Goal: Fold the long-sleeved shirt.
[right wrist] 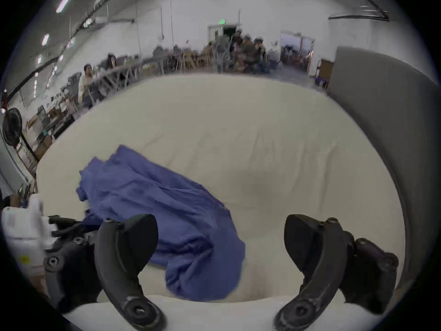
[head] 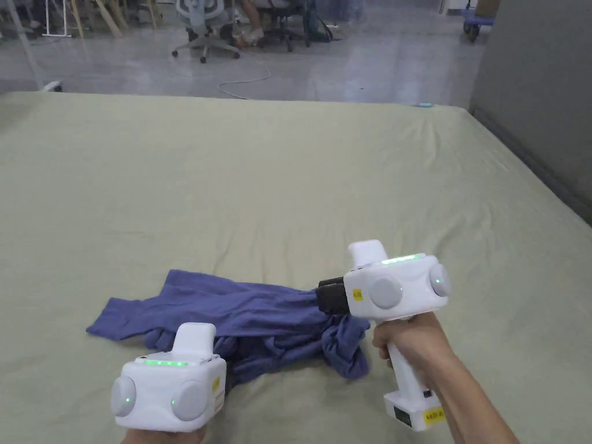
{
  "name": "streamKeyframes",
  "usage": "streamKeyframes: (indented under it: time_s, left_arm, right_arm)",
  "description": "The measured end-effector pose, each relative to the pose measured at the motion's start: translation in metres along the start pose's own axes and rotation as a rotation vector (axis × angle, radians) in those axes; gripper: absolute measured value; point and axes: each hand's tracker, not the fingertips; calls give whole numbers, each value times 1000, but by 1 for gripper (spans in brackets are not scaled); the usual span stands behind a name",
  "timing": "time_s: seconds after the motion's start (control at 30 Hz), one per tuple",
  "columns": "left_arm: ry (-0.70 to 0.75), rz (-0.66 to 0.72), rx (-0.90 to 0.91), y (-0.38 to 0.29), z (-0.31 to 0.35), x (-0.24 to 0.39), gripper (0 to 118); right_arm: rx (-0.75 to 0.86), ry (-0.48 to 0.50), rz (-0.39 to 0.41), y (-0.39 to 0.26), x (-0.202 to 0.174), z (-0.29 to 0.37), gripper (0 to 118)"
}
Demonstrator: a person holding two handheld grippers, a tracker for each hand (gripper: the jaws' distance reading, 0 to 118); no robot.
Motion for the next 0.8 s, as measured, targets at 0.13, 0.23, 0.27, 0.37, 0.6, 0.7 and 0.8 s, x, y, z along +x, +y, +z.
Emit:
streamKeyframes:
  time_s: [0.13,0.23,0.27,0.37,0.6,0.7,0.8]
  left_arm:
    - [-15,14,5,4,9,-6,1]
    - [-13,8,24,11,15,-12,1]
    - [-12,6,40,17,19,-16,1]
    - [18,24,154,48,41,-26,1]
    - [-69,20,498,193,155,-38,1]
    - [-60,-56,629,262,207,-23,1]
    - [-56,-63,697,326,244,-9,1]
  right_arm:
    - [-215,123,19,3,-8,-46,55]
    - [-172,99,12,-4,-12,-40,22]
    - [-154,100,-9,-3,-9,-27,20]
    - [44,148,-114,11,11,16,19]
    - [406,85,-49,95,35,146,19]
    - [504,-8,-24,146,34,205,19]
    - [575,-62,4,199,37,252,19]
